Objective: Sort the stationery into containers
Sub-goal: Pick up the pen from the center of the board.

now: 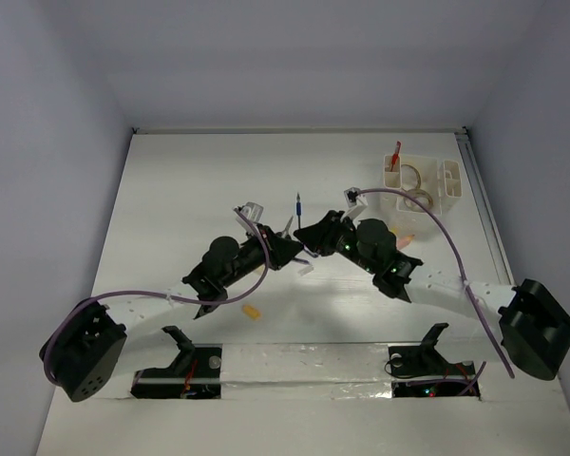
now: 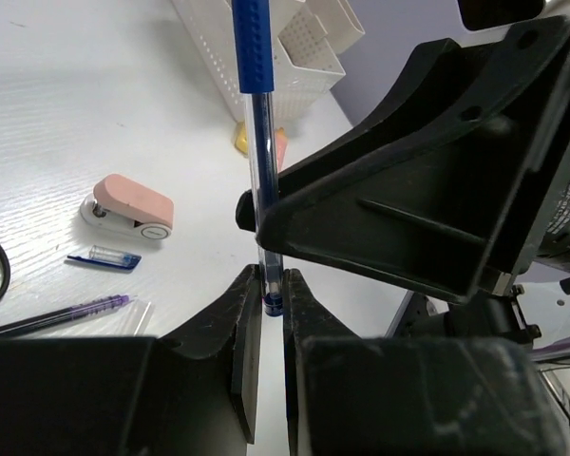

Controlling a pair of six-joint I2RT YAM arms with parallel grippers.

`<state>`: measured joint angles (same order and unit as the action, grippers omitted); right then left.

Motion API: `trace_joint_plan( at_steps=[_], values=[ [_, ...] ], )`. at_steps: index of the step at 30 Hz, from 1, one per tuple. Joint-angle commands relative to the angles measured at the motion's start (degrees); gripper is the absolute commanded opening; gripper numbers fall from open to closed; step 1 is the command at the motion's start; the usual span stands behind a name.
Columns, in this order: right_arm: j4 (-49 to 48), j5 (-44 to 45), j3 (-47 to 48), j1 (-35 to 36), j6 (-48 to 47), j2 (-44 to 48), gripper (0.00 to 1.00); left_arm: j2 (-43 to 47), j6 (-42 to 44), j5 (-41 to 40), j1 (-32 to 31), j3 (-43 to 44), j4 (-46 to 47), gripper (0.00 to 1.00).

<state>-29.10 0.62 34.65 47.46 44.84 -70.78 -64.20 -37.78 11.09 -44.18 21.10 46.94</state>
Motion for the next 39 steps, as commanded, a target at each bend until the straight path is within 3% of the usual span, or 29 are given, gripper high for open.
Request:
trace_joint_plan(
  at_steps=[1,2,3,15,18,19,20,21,23,24,27,32,39],
  values=[
    [0.35,1.22,1.29,0.79,-2.46,3.10,0.34,1.80,2.71,1.91,-0.29,1.05,3.07,0.00],
    [1.23,2.18,2.51,0.79,-3.17,3.54,0.41,2.24,2.89,3.48,-0.29,0.35,3.07,0.00],
    [3.07,2.28,3.22,0.79,-3.79,3.81,0.42,2.50,3.15,4.54,-0.29,0.08,3.16,0.00],
    [7.83,2.80,9.29,-0.27,-8.36,2.32,0.43,7.69,8.07,9.47,-0.29,-1.24,-5.10,0.00],
    [9.06,3.07,10.26,-0.27,-8.72,1.79,0.28,8.48,8.34,9.56,-0.29,-1.59,-5.63,0.00],
    [9.32,3.07,10.52,-0.27,-8.72,1.62,0.21,8.66,8.42,9.56,-0.29,-1.59,-5.54,0.00],
    [9.41,2.89,10.35,-0.27,-8.72,1.53,0.08,8.83,8.42,9.56,-0.29,-1.59,-5.63,0.00],
    [9.15,2.72,10.00,-0.27,-8.46,1.53,0.04,9.01,8.42,9.47,-0.29,-1.59,-5.63,0.00],
    [8.45,1.67,8.68,-0.27,-8.02,1.61,0.01,9.36,8.16,8.78,-0.29,-1.50,-5.19,0.19],
    [8.01,1.31,8.15,-0.27,-7.75,1.53,0.00,9.45,8.07,8.68,-0.29,-1.33,-4.75,0.35],
    [5.21,-0.18,5.53,-0.27,-5.91,1.35,0.00,8.93,7.55,8.16,-0.29,-0.89,-2.65,0.44],
    [0.63,-2.99,2.88,-0.27,-3.18,1.26,0.00,5.24,6.67,8.51,-0.29,0.69,0.70,0.40],
    [-0.68,-4.48,2.61,-0.27,-2.48,1.09,0.00,1.90,5.53,7.36,-0.29,1.22,3.42,0.20]
  ],
)
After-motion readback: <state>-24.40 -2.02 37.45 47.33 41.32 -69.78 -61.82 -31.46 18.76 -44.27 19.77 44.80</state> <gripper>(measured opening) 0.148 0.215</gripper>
